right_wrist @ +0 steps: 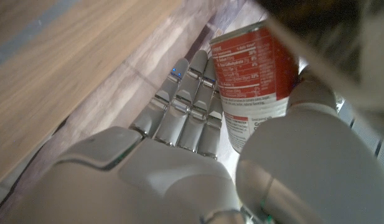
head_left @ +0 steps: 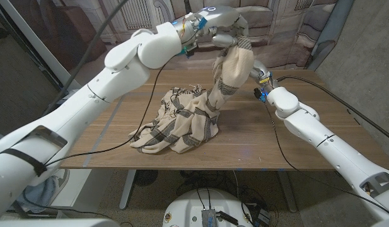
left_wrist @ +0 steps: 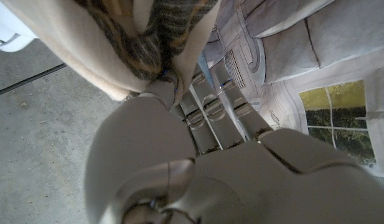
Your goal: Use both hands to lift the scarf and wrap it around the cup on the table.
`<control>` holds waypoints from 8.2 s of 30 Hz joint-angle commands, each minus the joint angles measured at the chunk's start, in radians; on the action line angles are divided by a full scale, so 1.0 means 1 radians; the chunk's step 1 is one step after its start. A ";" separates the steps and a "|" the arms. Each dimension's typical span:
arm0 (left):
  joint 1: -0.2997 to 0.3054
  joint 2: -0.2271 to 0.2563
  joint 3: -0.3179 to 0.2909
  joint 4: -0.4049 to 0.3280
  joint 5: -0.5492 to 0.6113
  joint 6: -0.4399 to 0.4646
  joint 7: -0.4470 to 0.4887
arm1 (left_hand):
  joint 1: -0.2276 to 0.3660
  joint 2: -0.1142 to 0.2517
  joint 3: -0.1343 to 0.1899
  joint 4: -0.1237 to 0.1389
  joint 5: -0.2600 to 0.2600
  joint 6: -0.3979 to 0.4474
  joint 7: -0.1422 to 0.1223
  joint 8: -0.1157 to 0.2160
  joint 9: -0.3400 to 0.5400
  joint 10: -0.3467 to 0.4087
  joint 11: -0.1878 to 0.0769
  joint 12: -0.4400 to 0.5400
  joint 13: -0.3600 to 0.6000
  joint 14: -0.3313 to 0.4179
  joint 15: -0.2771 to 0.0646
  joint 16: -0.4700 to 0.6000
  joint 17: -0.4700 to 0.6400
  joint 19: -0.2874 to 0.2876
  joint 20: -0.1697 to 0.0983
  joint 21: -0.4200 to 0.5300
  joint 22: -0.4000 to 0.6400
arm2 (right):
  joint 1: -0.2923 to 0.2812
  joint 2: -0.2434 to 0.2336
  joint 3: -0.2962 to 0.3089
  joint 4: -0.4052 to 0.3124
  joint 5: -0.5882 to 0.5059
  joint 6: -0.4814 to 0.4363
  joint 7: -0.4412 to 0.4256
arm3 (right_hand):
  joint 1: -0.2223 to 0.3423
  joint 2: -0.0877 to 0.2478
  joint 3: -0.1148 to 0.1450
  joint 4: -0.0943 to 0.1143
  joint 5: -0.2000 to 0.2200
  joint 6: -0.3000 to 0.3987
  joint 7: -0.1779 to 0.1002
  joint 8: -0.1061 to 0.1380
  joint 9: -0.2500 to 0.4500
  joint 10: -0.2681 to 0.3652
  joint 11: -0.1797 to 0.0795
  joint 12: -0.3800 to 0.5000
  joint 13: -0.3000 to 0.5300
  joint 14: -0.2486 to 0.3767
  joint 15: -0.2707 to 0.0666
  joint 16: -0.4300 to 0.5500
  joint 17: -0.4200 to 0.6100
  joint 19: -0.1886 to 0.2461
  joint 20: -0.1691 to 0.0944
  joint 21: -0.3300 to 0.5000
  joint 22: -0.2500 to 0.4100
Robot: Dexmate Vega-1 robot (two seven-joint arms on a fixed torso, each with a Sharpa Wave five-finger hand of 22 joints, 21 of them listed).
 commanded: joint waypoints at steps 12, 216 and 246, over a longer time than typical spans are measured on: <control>-0.190 -0.276 0.141 0.306 0.232 0.016 0.081 | -0.013 -0.025 0.033 0.020 0.004 0.028 -0.005 0.009 -0.021 0.044 -0.025 0.041 0.096 -0.008 -0.037 -0.004 -0.006 0.004 -0.011 0.009 0.001 | -0.015 -0.095 -0.106 -0.193 0.012 -0.011 0.247 | 0.268 0.263 0.086 0.070 0.000 0.170 -0.141 -0.005 -0.002 0.156 -0.129 -0.007 -0.002 0.076 -0.077 0.020 0.006 0.084 -0.126 0.042 0.005; -0.225 -0.275 0.150 0.753 -0.280 0.254 0.266 | 0.006 0.008 0.120 -0.015 0.007 -0.045 0.099 0.037 0.020 -0.027 0.033 0.118 0.281 -0.071 -0.037 0.004 0.046 -0.168 -0.018 -0.107 -0.010 | -0.328 -0.271 0.306 -0.406 0.244 0.164 0.162 | 0.299 0.246 0.073 0.066 0.004 0.224 -0.134 -0.063 0.004 0.209 -0.126 -0.072 0.004 0.212 -0.082 0.018 0.013 0.164 -0.137 0.139 0.022; 0.120 -0.116 0.057 0.441 -0.448 0.162 0.309 | -0.011 0.003 0.141 -0.002 -0.001 -0.052 0.085 0.006 -0.013 -0.031 0.013 0.080 0.224 -0.100 -0.014 -0.028 0.019 -0.167 0.000 -0.131 -0.007 | -0.222 -0.198 0.279 -0.340 0.217 0.156 0.130 | 0.299 0.246 0.071 0.068 0.004 0.226 -0.138 -0.069 0.003 0.210 -0.126 -0.076 0.005 0.212 -0.082 0.015 0.012 0.163 -0.137 0.144 0.022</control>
